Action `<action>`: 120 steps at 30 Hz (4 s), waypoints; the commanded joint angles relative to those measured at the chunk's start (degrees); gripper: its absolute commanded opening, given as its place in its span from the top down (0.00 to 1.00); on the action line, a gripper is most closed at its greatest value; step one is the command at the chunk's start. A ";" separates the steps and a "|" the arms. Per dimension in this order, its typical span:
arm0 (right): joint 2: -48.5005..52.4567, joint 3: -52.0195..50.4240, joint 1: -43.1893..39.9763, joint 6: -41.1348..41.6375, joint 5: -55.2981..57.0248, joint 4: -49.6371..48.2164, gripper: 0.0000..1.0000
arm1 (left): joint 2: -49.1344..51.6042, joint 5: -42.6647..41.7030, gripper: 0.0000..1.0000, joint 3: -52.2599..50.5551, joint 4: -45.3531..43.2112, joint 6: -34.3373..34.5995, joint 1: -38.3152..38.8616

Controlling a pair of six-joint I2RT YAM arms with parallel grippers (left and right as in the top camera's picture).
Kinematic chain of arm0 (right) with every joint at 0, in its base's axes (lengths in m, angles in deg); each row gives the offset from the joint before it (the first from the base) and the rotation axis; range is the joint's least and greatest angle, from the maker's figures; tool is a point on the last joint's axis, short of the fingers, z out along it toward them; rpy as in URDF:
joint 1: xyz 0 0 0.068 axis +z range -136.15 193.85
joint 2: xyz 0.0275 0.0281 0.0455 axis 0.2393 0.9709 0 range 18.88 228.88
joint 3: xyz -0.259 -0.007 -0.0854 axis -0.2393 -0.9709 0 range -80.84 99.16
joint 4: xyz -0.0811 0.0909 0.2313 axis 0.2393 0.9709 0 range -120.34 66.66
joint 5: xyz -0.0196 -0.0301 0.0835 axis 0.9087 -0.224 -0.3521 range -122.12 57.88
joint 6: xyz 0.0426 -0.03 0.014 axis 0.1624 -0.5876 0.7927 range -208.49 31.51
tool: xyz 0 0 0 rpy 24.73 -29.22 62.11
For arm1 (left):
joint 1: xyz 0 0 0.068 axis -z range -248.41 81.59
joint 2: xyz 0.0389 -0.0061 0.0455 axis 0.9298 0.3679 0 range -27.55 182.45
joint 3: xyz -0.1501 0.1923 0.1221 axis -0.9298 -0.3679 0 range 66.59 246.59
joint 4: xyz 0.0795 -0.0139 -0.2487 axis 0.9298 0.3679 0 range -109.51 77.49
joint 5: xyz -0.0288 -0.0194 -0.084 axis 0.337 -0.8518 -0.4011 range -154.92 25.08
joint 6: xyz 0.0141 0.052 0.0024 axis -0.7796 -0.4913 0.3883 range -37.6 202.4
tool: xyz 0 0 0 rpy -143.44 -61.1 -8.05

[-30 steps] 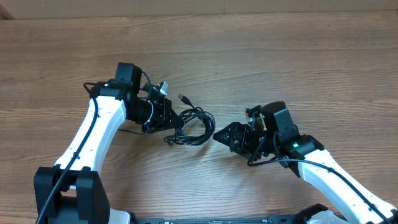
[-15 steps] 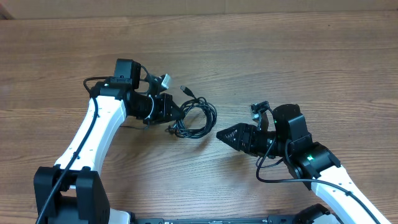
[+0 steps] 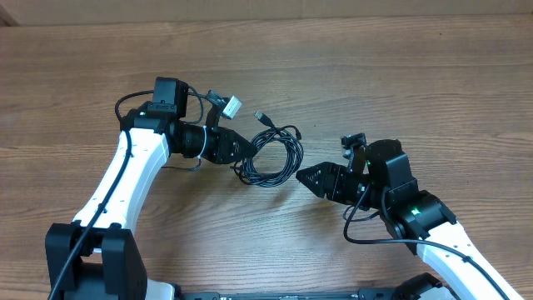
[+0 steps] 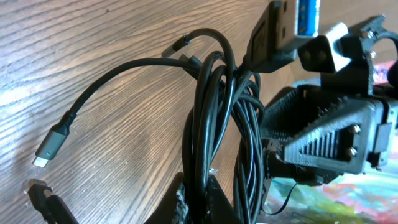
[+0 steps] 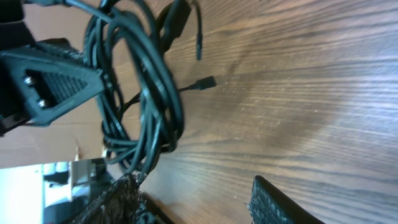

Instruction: Untangle cables

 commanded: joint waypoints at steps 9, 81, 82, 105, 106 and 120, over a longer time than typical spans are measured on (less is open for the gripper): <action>-0.35 1.01 0.31 -1.70 4.20 -0.63 0.44 | -1.33 -3.65 0.96 1.57 -0.17 -3.69 0.42; 23.32 1.01 21.97 -0.85 18.40 -37.13 0.54 | -1.33 26.14 0.96 1.55 -0.15 103.93 7.17; 23.32 1.01 21.97 -0.85 18.53 -37.35 0.56 | -1.33 26.14 0.95 1.55 -0.15 104.54 7.17; 22.69 1.01 17.40 1.11 -10.36 -35.85 0.96 | -1.33 44.52 0.96 1.55 -0.20 87.47 7.13; 22.53 1.01 16.22 2.25 -12.15 -34.71 0.96 | -1.33 46.21 0.96 1.55 -0.20 85.94 7.15; 22.03 1.01 2.23 18.10 -27.63 -46.47 0.96 | -1.33 46.71 0.96 1.55 -4.17 51.63 8.35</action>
